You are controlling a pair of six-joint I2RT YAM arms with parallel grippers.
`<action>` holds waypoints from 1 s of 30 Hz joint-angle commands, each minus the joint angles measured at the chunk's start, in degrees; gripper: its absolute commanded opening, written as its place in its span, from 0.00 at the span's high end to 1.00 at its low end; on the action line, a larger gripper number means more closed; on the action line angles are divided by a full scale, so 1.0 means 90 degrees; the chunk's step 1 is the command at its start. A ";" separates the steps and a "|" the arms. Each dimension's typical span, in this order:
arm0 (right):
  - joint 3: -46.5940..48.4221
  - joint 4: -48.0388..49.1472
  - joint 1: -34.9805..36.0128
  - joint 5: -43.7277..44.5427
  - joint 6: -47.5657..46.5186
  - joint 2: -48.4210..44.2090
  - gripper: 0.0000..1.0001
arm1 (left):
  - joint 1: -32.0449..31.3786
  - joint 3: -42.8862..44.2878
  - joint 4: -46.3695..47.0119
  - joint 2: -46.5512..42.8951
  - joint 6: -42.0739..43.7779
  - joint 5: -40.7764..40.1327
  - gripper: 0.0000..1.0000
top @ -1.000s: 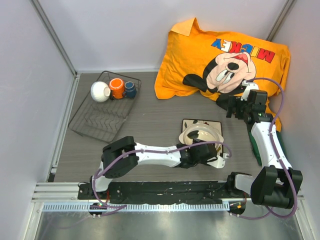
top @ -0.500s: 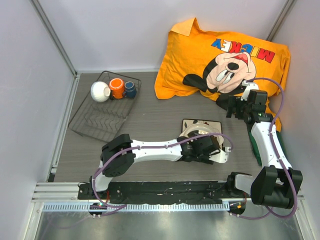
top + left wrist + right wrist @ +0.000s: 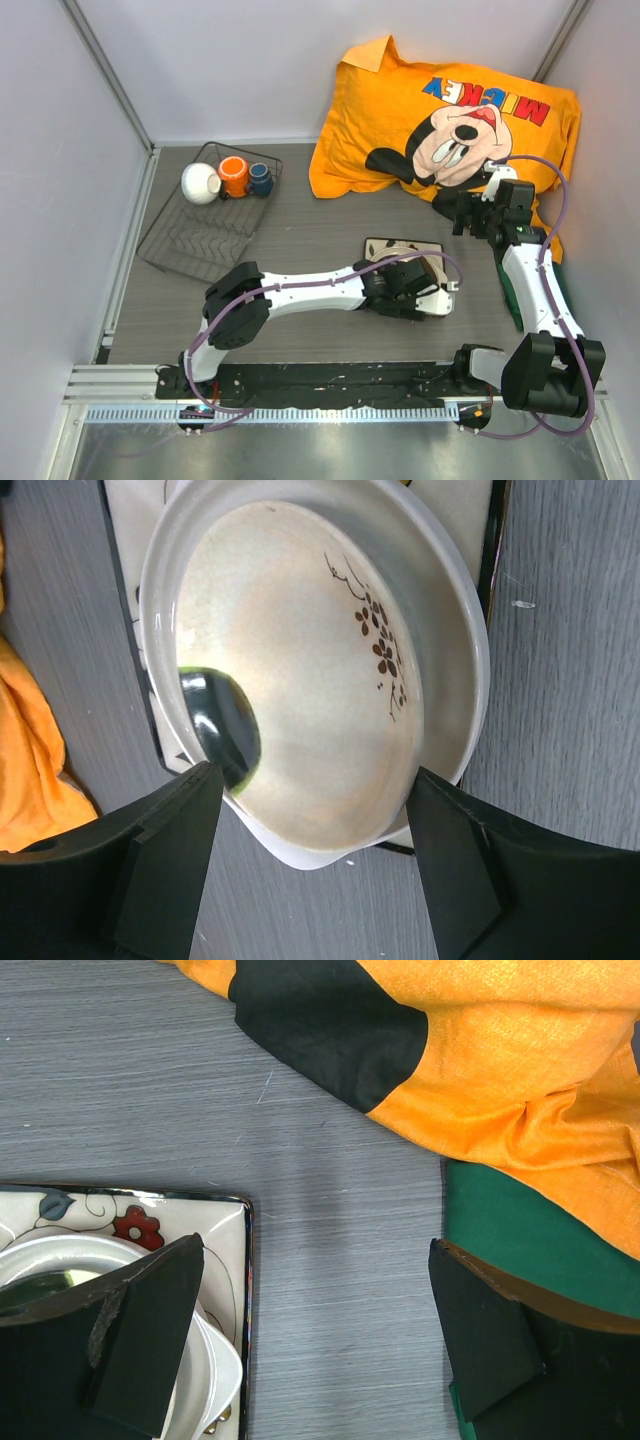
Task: Unload the mixed dishes from the dish rack
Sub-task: Place the plate at the center of the board.
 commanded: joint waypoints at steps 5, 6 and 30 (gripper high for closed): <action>0.0247 0.0106 -0.0028 0.0005 -0.0010 -0.0152 0.02 | 0.0046 0.0332 -0.0182 0.0214 -0.0058 0.0233 0.22; 0.0247 0.0097 -0.0028 0.0005 0.0000 -0.0152 0.02 | 0.0046 0.0342 -0.0192 0.0224 -0.0058 0.0233 0.22; 0.0257 0.0077 -0.0028 -0.0044 -0.0010 -0.0142 0.02 | 0.0396 0.0215 -0.0241 -0.1172 -0.0389 0.0349 0.16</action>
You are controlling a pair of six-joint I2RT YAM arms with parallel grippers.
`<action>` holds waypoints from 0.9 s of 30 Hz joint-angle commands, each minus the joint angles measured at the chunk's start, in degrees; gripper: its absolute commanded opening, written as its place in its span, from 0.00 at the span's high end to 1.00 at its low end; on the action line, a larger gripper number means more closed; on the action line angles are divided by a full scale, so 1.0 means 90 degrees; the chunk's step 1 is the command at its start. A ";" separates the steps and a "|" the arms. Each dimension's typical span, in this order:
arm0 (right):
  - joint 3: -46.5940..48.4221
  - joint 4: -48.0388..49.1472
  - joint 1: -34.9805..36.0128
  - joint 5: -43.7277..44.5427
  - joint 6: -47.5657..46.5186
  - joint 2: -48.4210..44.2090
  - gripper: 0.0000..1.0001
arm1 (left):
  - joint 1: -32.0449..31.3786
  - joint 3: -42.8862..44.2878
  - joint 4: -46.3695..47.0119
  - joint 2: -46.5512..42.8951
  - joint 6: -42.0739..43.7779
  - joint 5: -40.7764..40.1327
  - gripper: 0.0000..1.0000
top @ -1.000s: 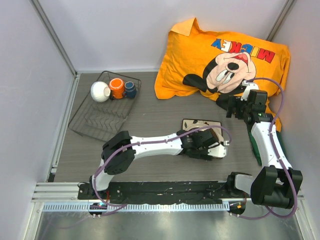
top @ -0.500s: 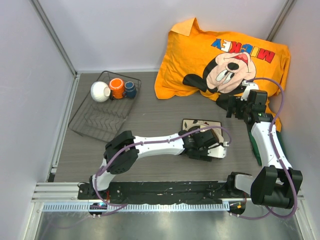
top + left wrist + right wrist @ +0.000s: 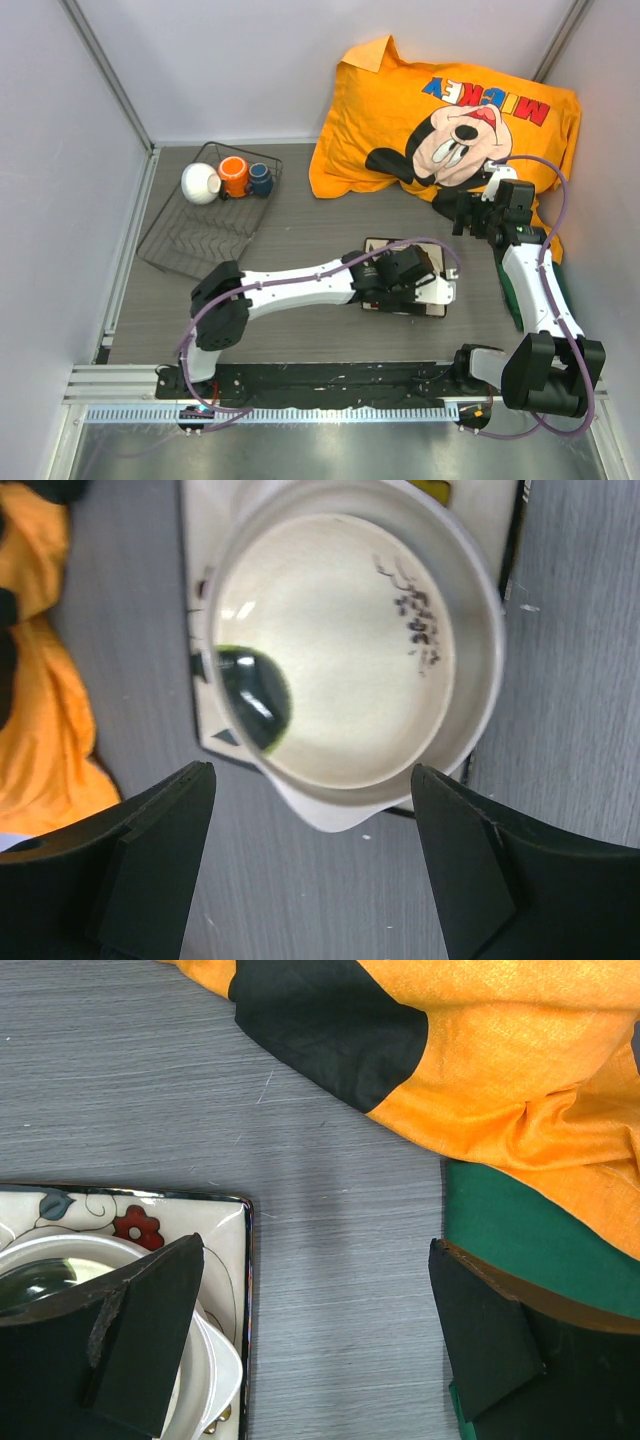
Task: Unload the mixed dishes from the dish rack
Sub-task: Place the plate at the center of the board, then pick up the cup from the dish rack.
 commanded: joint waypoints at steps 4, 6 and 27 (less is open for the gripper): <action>0.0267 0.0077 -0.0019 -0.0063 -0.0007 -0.0135 0.01 | 0.0788 0.0086 -0.0015 -0.1169 -0.0496 0.0278 0.14; 0.0267 0.0077 -0.0028 -0.0063 -0.0007 -0.0135 0.01 | 0.1207 0.0086 0.0004 -0.1384 -0.0671 0.0239 0.14; 0.0276 0.0058 -0.0009 -0.0161 0.0042 -0.0155 0.02 | 0.6315 0.0592 -0.0269 -0.1171 -0.1862 0.1467 0.01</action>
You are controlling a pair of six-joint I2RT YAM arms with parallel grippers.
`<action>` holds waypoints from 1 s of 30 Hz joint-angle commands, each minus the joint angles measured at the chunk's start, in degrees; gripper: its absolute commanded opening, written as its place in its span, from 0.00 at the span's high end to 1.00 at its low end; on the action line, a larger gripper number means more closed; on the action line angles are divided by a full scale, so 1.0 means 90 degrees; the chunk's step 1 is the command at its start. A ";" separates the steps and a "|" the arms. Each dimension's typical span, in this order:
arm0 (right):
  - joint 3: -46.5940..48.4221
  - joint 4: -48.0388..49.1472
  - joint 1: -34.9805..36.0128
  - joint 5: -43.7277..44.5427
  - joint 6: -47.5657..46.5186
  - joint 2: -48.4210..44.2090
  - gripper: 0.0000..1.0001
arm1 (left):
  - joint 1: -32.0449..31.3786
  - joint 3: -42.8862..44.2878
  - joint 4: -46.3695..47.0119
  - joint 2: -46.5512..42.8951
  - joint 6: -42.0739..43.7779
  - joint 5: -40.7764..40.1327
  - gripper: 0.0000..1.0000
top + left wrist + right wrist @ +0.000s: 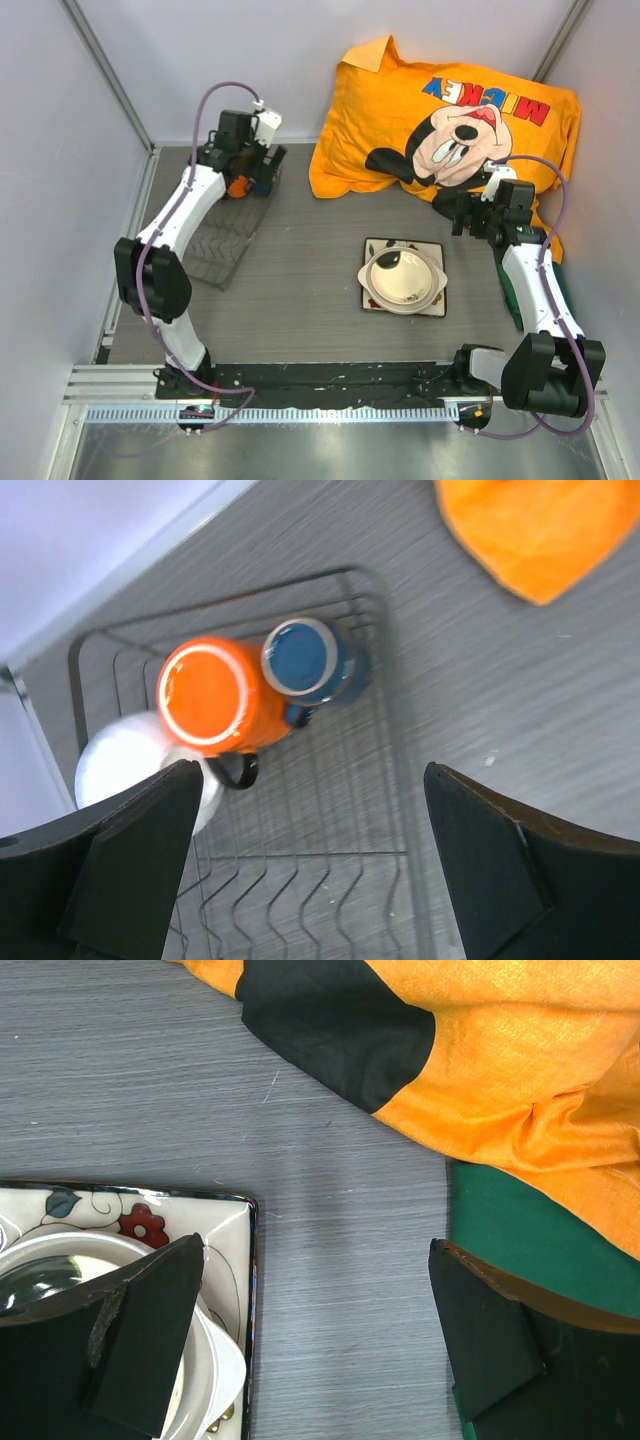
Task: Unload the mixed dishes from the dish rack
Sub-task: Pick up the cup from the dish rack.
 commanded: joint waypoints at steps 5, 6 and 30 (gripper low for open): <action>0.0286 0.0046 0.0011 -0.0081 0.0027 -0.0152 0.01 | 0.1150 0.0918 -0.0422 0.0825 -0.0516 0.0912 0.00; 0.0286 0.0045 0.0011 -0.0090 0.0027 -0.0152 0.01 | 0.1219 0.1074 -0.0471 0.0904 -0.0613 0.0912 0.00; 0.0296 0.0016 0.0050 -0.0100 -0.0022 -0.0054 0.01 | 0.1689 0.3164 -0.1672 0.2613 -0.0176 0.2111 0.00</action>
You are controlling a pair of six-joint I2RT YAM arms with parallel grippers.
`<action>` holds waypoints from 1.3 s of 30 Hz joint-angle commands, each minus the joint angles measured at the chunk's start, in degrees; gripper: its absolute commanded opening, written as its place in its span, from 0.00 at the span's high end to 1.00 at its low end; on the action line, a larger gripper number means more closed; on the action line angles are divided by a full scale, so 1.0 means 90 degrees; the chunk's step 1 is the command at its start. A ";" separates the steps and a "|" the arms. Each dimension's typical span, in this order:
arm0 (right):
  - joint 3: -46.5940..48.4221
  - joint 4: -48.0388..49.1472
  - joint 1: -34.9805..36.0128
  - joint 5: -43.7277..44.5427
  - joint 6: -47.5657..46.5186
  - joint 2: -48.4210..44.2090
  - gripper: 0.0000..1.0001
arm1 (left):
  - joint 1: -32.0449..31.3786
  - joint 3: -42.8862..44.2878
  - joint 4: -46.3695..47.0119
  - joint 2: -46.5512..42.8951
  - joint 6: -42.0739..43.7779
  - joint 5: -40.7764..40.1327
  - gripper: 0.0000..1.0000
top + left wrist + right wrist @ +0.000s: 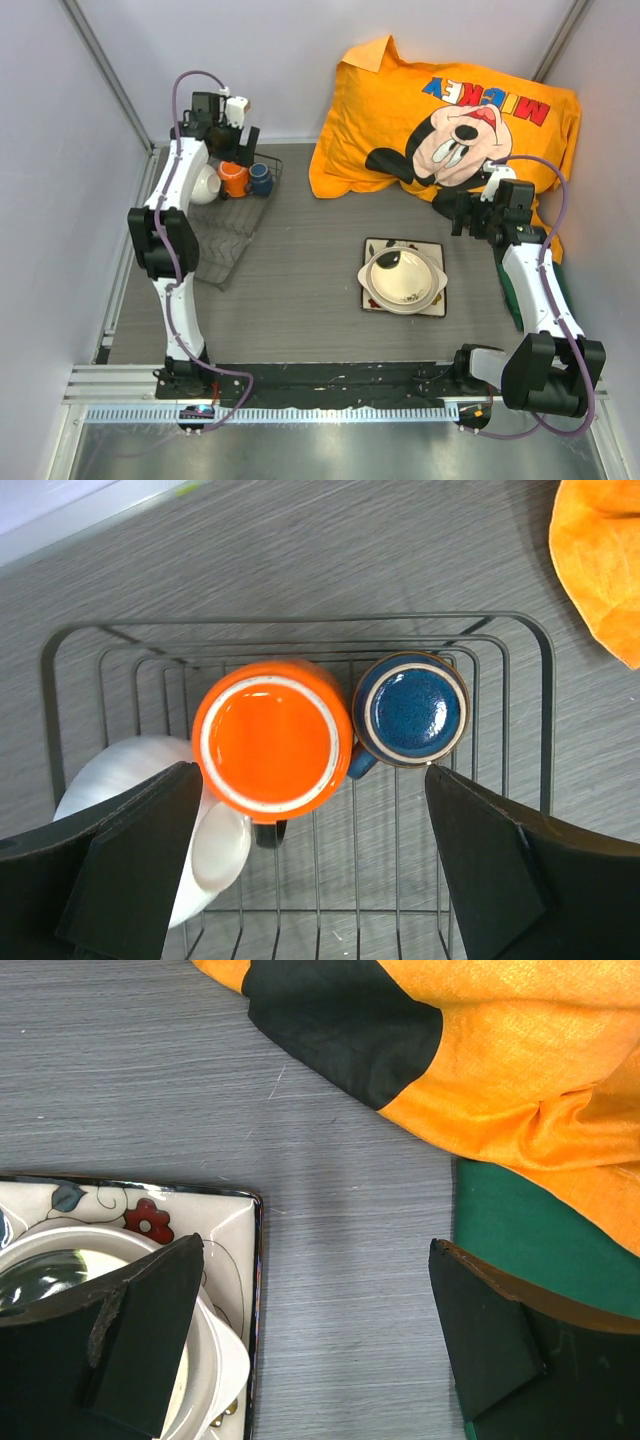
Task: Unload the mixed dishes from the dish rack
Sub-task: Pick up the cup from the dish rack.
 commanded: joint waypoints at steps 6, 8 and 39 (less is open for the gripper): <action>0.0272 0.0094 0.0062 0.0002 -0.0039 -0.0008 0.01 | -0.0075 0.0801 -0.0830 0.0415 0.1249 0.0815 0.01; 0.0272 0.0094 0.0072 0.0012 -0.0039 0.0002 0.01 | -0.0104 0.0772 -0.0810 0.0415 0.1377 0.0883 0.01; 0.0262 0.0084 0.0091 0.0119 -0.0107 0.0158 0.02 | -0.0632 0.1739 -0.1513 0.1547 0.3613 0.0444 0.05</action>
